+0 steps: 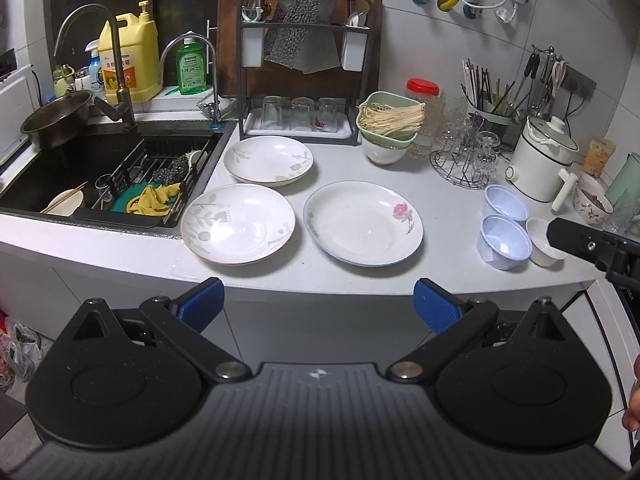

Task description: Organize plates and bowls

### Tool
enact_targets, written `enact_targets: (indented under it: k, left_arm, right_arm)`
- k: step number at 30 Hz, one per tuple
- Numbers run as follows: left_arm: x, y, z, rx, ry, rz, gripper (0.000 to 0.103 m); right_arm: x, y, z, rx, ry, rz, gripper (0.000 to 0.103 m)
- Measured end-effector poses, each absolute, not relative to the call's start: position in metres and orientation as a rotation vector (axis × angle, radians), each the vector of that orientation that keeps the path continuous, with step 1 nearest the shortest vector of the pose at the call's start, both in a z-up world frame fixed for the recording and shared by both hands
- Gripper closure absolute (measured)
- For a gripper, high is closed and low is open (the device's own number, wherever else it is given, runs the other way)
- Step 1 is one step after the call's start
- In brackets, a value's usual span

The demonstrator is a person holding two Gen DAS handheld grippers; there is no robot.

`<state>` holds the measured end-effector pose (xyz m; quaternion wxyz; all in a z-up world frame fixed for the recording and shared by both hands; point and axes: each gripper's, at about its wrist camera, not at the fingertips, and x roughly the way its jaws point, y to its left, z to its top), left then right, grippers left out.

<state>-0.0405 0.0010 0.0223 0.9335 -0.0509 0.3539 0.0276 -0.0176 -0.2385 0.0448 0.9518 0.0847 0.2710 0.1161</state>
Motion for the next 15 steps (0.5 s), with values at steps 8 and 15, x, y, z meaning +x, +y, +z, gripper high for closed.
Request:
enact_targets:
  k: [8, 15]
  left_arm:
    - [-0.049, 0.012, 0.016, -0.116, 0.737, 0.084, 0.001]
    - [-0.051, 0.008, 0.009, -0.143, 0.748, 0.085, 0.001]
  right_arm:
    - [-0.026, -0.241, 0.042, 0.154, 0.555, 0.237, 0.000]
    - [-0.029, -0.249, 0.036, 0.150, 0.577, 0.228, 0.000]
